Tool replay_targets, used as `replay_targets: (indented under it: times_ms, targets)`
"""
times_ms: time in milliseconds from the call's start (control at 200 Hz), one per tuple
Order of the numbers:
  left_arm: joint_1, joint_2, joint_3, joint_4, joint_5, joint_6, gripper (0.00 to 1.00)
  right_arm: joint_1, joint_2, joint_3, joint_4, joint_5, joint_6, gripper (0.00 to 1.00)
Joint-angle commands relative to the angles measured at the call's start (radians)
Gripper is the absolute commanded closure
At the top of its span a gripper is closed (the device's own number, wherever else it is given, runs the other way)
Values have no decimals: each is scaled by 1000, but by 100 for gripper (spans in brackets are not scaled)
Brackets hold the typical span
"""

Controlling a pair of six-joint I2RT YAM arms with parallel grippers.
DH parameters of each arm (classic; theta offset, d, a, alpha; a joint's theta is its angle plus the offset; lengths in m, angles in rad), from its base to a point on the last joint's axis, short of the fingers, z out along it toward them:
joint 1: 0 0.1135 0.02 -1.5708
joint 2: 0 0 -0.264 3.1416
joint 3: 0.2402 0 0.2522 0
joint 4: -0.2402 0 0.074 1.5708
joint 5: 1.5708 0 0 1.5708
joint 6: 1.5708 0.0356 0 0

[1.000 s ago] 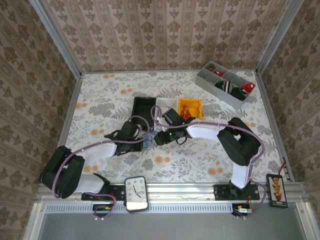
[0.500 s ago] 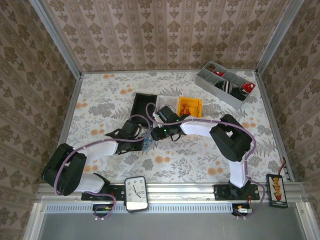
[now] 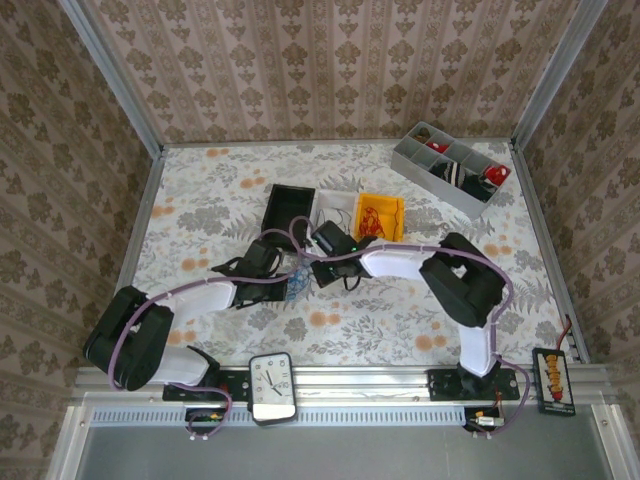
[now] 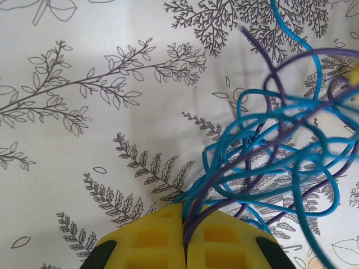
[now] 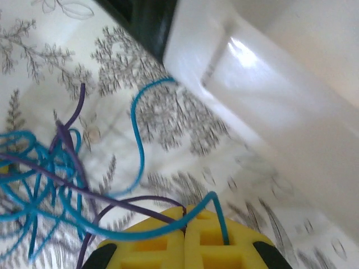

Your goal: Untangle the cables

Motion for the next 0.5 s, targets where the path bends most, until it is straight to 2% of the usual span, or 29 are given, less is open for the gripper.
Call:
replay_targets:
  times_ms: [0,200,235,315,495]
  targets:
    - [-2,16,2,-21,-29,-22,100,-26,-149,-80,-8,102,43,99]
    - [3,48,12,-17,-19,-15,100,-67,-428,-197,-40,376,112,100]
    - [2,55,14,-15,-21,-15,94,-84,-465,-207,-56,414,132,100]
    - [2,68,15,-8,-26,-17,88,-135,-552,-236,-72,457,174,100]
    - [3,95,16,7,-38,-23,86,-242,-692,-279,-61,472,213,100]
